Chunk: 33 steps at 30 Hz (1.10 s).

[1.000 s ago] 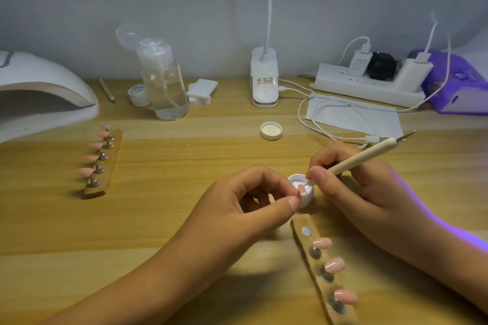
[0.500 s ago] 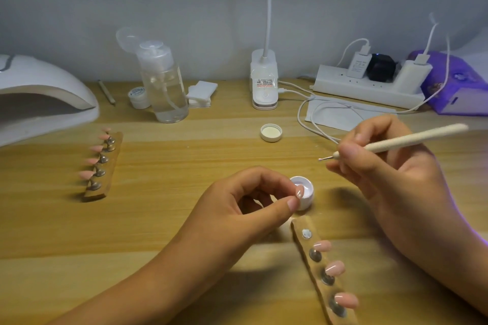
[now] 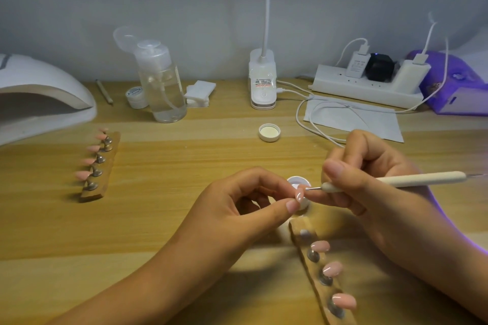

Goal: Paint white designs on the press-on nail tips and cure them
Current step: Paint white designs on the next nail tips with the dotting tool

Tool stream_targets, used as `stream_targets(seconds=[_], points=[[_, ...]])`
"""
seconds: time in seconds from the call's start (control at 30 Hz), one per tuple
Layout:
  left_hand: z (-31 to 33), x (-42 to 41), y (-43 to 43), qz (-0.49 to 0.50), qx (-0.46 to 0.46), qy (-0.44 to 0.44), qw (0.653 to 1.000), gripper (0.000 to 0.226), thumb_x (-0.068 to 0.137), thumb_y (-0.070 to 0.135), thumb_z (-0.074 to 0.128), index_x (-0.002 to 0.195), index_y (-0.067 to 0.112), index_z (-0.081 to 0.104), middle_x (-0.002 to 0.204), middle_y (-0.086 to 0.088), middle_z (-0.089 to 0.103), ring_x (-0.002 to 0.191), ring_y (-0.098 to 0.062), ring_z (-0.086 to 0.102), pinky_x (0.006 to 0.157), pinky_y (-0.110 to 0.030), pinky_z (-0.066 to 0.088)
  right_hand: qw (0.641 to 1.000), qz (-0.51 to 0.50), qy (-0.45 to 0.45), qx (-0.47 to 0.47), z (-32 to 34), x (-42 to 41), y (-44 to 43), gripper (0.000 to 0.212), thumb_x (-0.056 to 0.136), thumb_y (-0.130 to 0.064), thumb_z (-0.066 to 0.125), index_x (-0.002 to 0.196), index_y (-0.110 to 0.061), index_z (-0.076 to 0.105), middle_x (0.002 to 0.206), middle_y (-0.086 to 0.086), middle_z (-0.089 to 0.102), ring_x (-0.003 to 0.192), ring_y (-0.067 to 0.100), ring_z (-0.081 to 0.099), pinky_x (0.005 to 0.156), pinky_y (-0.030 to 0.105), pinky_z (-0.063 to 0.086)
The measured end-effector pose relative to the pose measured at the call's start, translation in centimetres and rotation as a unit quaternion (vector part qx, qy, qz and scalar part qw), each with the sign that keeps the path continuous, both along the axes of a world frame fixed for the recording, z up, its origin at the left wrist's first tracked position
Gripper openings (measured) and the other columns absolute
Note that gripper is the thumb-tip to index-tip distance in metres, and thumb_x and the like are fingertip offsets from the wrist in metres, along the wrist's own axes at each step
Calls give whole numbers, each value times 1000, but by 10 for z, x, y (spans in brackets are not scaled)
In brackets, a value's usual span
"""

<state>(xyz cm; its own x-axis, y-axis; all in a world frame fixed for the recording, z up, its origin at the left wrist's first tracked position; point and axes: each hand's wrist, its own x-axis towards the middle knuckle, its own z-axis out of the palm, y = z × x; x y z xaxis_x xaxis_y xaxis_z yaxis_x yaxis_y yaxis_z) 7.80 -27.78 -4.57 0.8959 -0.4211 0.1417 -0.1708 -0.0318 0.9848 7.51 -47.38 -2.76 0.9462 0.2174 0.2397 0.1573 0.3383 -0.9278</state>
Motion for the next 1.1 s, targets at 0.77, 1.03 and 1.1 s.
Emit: stream_targets(seconds=[0.77, 1.03, 1.1], points=[[1, 0, -1, -2, -3, 7, 1000, 9, 76, 33, 74, 82, 27, 72, 68, 14, 61, 61, -8, 43, 55, -15, 36, 999, 12, -24, -40, 0, 0, 1, 25, 75, -28, 77, 66, -21, 55, 62, -2, 58, 60, 6, 62, 63, 22, 54], [1, 0, -1, -1, -1, 5, 1000, 14, 73, 40, 72, 82, 29, 73, 70, 14, 63, 63, -9, 45, 57, -16, 37, 999, 14, -19, -45, 0, 1, 0, 24, 75, -22, 77, 66, -19, 55, 63, 0, 58, 60, 6, 62, 64, 24, 55], [1, -1, -1, -2, 0, 2, 1000, 14, 73, 40, 72, 82, 29, 73, 70, 14, 63, 63, -9, 45, 57, -16, 37, 999, 18, -20, -46, 0, 1, 0, 24, 76, -26, 77, 67, -19, 55, 63, 0, 58, 60, 7, 62, 65, 25, 55]])
